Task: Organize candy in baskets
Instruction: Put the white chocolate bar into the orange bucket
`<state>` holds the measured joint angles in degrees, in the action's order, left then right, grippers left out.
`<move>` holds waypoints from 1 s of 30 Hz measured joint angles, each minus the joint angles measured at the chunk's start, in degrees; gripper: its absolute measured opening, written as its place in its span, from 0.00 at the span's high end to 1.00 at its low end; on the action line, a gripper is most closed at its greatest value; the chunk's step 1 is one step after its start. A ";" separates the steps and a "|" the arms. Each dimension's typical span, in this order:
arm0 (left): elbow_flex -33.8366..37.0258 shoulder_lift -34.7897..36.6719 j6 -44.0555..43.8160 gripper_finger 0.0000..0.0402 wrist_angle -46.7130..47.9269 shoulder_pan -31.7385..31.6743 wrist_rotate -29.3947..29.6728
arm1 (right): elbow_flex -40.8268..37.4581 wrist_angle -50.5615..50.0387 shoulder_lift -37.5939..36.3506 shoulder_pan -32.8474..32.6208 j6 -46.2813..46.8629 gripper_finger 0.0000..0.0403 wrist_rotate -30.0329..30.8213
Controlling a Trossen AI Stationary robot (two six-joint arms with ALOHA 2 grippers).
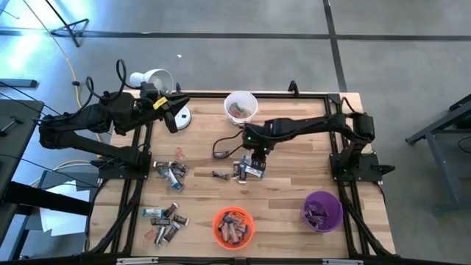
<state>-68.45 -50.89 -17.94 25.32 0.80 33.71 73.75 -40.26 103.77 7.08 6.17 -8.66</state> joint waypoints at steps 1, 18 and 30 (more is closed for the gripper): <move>0.00 0.00 -0.01 0.86 0.00 0.00 0.00 | -0.82 0.98 0.00 0.26 0.24 0.63 0.45; 0.00 0.00 0.03 0.86 0.03 0.00 -0.02 | -11.30 14.04 0.04 1.52 12.03 0.63 1.15; 0.00 0.00 0.07 0.86 0.09 0.00 -0.04 | -13.78 19.52 0.06 -0.19 19.34 0.63 -1.93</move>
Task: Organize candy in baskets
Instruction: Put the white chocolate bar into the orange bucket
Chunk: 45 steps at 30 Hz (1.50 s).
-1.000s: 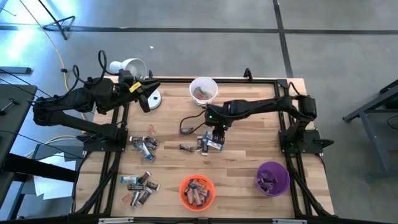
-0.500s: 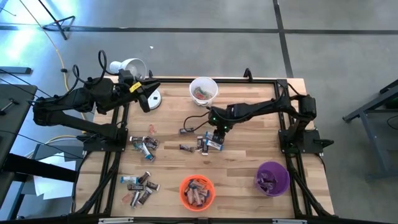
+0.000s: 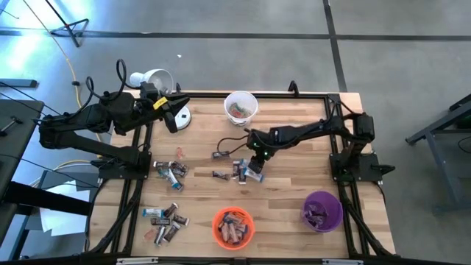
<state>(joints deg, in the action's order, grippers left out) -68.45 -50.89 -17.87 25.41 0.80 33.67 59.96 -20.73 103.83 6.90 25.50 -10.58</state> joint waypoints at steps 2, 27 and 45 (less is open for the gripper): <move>0.00 0.00 0.00 0.86 0.02 0.00 0.00 | 0.00 0.24 0.00 -0.62 0.01 0.63 -0.07; 0.00 0.00 0.02 0.86 0.11 -0.02 -2.68 | 0.02 1.01 1.90 -2.84 0.03 0.50 -0.26; 0.00 0.00 0.04 0.86 0.50 -0.02 -3.10 | 0.22 1.53 5.31 -2.77 2.90 0.77 5.62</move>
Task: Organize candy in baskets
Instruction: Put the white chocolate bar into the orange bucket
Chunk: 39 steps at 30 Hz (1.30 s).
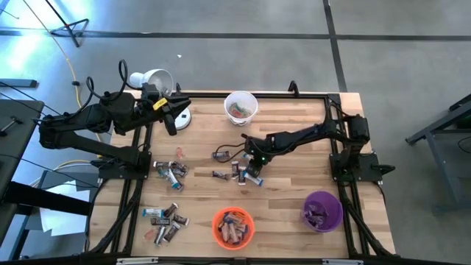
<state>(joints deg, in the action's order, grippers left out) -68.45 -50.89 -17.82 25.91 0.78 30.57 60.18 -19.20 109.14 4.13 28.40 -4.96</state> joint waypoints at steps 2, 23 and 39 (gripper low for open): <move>0.00 0.00 0.00 0.86 0.00 0.00 0.01 | -0.02 -0.05 0.00 0.08 1.57 0.86 -0.86; 0.00 0.02 1.50 0.86 2.34 0.02 0.02 | 22.62 -28.16 -1.81 -0.07 -1.76 0.91 -2.82; 0.00 0.02 1.51 0.86 9.92 0.02 -6.99 | 48.83 -49.52 -2.10 -8.65 10.55 0.91 16.15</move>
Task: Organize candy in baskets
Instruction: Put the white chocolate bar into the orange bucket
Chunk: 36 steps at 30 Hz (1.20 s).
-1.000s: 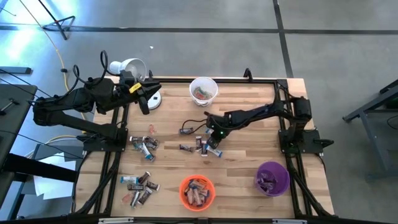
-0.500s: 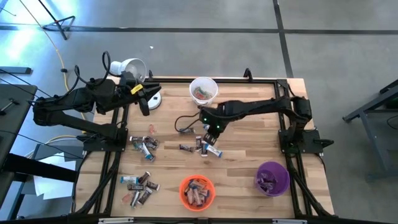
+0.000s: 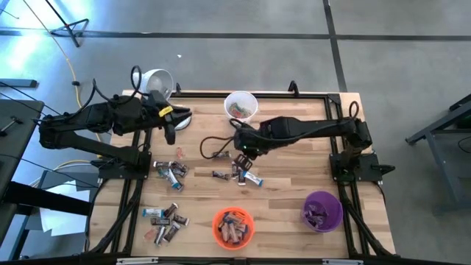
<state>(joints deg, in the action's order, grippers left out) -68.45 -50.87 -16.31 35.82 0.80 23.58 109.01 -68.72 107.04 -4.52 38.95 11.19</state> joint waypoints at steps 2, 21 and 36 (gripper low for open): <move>0.00 0.00 0.04 0.86 0.77 0.00 -2.72 | -0.40 0.16 0.00 -1.31 4.97 0.91 -0.71; 0.00 -0.01 1.62 0.86 2.57 0.00 -16.00 | -6.78 11.27 0.70 -17.08 36.22 0.91 -4.65; 0.00 -0.23 -3.11 0.86 2.00 -0.02 -15.55 | -6.78 21.29 4.37 -25.56 40.54 0.91 -8.30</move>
<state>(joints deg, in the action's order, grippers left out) -68.45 -51.10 -19.42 37.82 0.78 8.03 102.24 -47.43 111.42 -30.08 79.49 2.89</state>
